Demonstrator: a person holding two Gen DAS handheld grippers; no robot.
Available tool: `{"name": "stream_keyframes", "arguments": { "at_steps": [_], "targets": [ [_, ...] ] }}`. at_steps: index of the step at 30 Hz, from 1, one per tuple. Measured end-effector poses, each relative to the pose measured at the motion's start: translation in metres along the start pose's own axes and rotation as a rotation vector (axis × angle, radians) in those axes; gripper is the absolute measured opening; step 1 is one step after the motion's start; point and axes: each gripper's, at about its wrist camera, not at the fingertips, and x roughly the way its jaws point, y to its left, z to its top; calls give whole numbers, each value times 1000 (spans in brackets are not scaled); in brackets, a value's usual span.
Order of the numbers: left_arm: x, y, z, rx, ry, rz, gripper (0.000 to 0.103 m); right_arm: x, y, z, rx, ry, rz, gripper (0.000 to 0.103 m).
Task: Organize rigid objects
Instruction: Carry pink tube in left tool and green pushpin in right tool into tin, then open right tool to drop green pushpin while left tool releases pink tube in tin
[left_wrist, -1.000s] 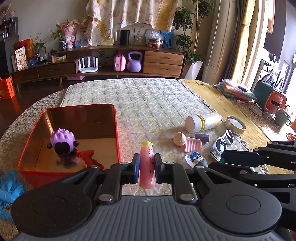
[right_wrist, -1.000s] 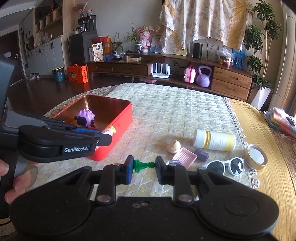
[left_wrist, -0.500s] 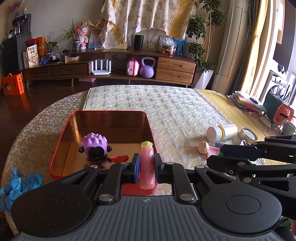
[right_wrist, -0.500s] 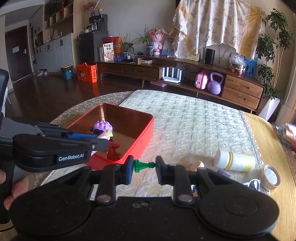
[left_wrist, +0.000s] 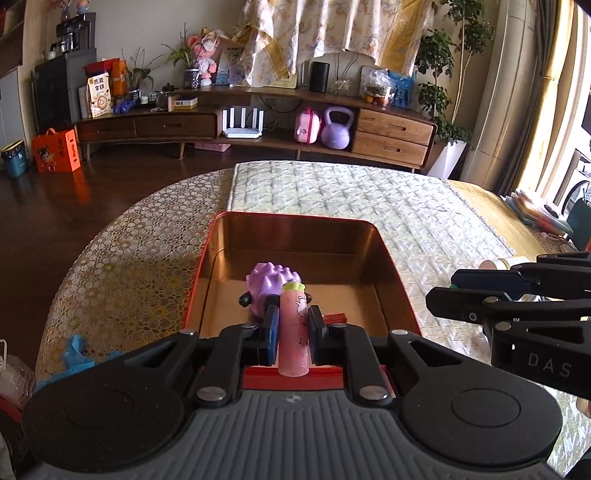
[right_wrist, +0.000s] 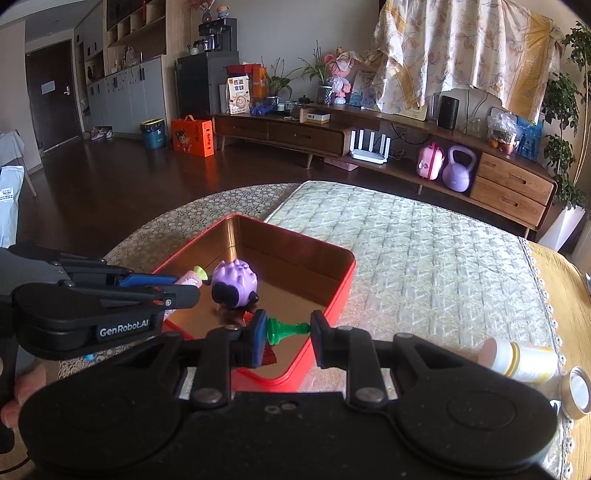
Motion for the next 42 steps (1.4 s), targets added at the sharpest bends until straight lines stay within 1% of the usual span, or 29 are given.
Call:
{"name": "stream_keyframes", "arguments": {
  "at_steps": [7,14,23,28,34,42],
  "targets": [
    [27,14,3,-11,69,43,16,35,4,13,-34,26,-9,25],
    [50,17,5,-4,110,62,16,72,4,15,-56,75,-20,25],
    [73,20,9,-6,147,85,16,110,13,16,-127,132,-25,25],
    [79,18,13,9,145,94,16,118,16,15,-146,149,-21,25],
    [81,15,14,33,139,109,16,121,12,13,-114,162,-12,25],
    [79,15,12,29,136,107,16,114,7,12,-76,152,-6,31]
  ]
}}
